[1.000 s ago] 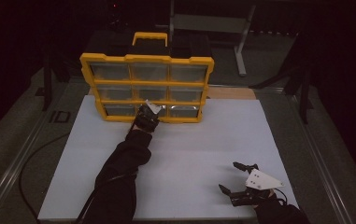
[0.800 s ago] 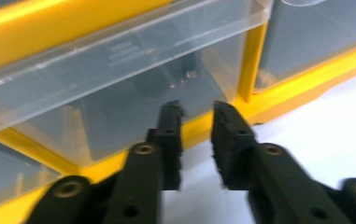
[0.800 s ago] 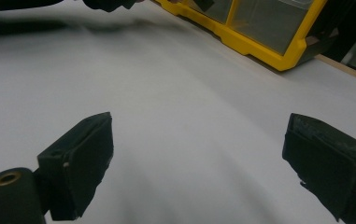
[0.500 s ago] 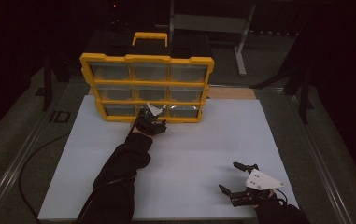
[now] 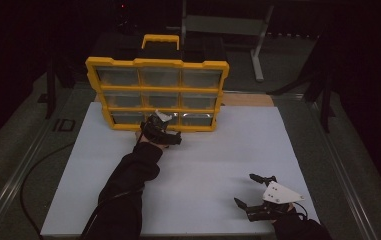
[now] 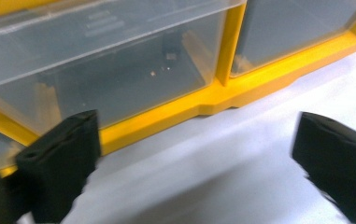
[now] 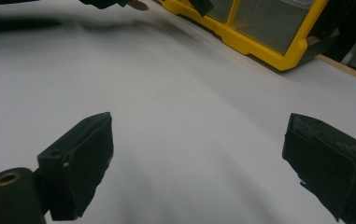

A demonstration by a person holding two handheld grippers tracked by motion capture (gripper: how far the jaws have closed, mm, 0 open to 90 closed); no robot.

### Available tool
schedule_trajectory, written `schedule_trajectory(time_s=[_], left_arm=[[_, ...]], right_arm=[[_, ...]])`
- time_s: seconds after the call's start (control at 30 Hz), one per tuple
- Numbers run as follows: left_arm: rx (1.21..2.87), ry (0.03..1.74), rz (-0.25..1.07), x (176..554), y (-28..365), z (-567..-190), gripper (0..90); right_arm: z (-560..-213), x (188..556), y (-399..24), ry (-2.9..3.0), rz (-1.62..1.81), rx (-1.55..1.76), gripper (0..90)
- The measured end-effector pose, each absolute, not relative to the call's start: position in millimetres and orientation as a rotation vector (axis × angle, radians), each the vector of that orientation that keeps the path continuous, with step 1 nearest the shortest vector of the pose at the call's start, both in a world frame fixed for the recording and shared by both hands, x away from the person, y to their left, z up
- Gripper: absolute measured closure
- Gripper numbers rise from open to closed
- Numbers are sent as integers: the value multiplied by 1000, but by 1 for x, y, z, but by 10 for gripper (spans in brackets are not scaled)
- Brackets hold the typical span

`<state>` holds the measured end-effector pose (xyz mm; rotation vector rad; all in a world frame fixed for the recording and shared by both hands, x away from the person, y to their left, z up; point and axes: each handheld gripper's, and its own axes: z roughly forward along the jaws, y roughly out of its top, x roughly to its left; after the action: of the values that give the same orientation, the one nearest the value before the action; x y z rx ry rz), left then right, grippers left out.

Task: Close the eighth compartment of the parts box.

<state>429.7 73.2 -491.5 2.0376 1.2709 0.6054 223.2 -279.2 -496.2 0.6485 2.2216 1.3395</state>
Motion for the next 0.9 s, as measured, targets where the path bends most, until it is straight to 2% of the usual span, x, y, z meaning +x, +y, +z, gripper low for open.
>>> schedule_trajectory(time_s=[0.53, 0.7, 0.9], left_arm=[[2068, 1177, 599, 426, 69, -484, 0], [2070, 1134, 498, 425, 73, -484, 0], [2068, 1079, 486, 421, 73, -479, 0]], right_arm=[[-496, 224, -280, 2220, 1340, 650, 89], [-496, 223, -279, 2220, 1340, 649, 89], [-496, 224, -278, 2221, 1343, 648, 89]])
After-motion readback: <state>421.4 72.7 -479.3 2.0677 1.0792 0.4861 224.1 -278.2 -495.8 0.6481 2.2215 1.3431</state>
